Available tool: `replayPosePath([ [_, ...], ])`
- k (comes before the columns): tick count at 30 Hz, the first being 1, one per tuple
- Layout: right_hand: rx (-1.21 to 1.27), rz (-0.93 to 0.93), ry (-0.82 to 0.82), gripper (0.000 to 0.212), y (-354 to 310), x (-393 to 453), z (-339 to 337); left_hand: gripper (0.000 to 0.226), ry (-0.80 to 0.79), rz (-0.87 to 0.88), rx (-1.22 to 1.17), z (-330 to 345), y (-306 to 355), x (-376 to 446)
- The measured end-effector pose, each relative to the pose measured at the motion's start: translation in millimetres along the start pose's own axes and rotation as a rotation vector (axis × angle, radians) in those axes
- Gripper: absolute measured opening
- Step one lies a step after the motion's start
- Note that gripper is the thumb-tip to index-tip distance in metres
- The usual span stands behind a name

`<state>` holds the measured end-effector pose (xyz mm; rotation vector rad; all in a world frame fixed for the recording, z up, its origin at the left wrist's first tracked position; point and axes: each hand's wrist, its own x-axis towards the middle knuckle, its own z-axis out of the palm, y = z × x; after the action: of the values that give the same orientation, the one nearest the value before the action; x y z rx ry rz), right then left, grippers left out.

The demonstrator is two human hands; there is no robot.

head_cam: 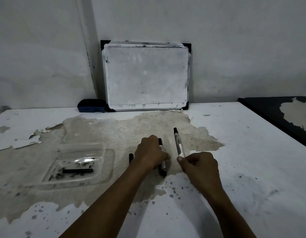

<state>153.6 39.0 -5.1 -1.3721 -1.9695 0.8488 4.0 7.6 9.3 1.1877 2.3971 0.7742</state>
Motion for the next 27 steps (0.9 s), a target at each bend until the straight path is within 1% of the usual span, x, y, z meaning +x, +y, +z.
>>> replayPosePath([
  [2,0.214,-0.007,-0.058,0.022,-10,-2,-6,0.042,-0.026,-0.011,-0.003,-3,-3,0],
  [4,0.398,0.042,-0.159,0.021,-20,-4,-12,0.036,0.043,0.022,-0.037,-12,-6,-2],
  [5,0.477,0.078,-0.22,0.022,-24,-5,-14,0.036,0.101,0.034,-0.118,-18,-6,-4],
  [6,0.553,0.114,-0.285,0.022,-28,-6,-16,0.037,0.148,0.03,-0.286,-26,-7,-8],
  [7,0.621,0.144,-0.353,0.023,-32,-6,-16,0.039,0.141,-0.01,-0.518,-36,-7,-13],
  [8,0.678,0.164,-0.418,0.023,-36,-7,-15,0.041,0.062,-0.071,-0.762,-44,-8,-18],
  [9,0.718,0.174,-0.478,0.024,-40,-7,-13,0.042,-0.059,-0.118,-0.973,-51,-9,-23],
  [10,0.744,0.177,-0.534,0.026,-45,-9,-11,0.04,-0.173,-0.127,-1.126,-56,-13,-28],
  [11,0.762,0.177,-0.582,0.03,-49,-10,-8,0.037,-0.249,-0.104,-1.229,-59,-18,-31],
  [12,0.774,0.178,-0.626,0.033,-52,-12,-5,0.031,-0.279,-0.073,-1.312,-58,-23,-34],
  [14,0.768,0.189,-0.722,0.036,-56,-14,-1,0.022,-0.26,-0.04,-1.439,-58,-33,-38],
  [16,0.74,0.208,-0.841,0.042,-59,-18,2,0.019,-0.224,-0.022,-1.504,-59,-42,-40],
  [18,0.75,0.212,-0.937,0.045,-59,-20,2,0.018,-0.213,0.008,-1.493,-61,-46,-41],
  [21,0.745,0.196,-0.999,0.037,-58,-21,4,0.016,-0.183,0.046,-1.433,-63,-49,-44],
  [24,0.696,0.148,-0.968,0.031,-60,-22,3,0.013,-0.12,0.045,-1.374,-62,-49,-45],
  [25,0.658,0.128,-0.933,0.03,-61,-23,3,0.013,-0.097,0.034,-1.356,-61,-49,-45],
  [27,0.501,0.046,-0.805,0.029,-65,-26,3,0.013,-0.047,0.009,-1.307,-59,-49,-44],
])
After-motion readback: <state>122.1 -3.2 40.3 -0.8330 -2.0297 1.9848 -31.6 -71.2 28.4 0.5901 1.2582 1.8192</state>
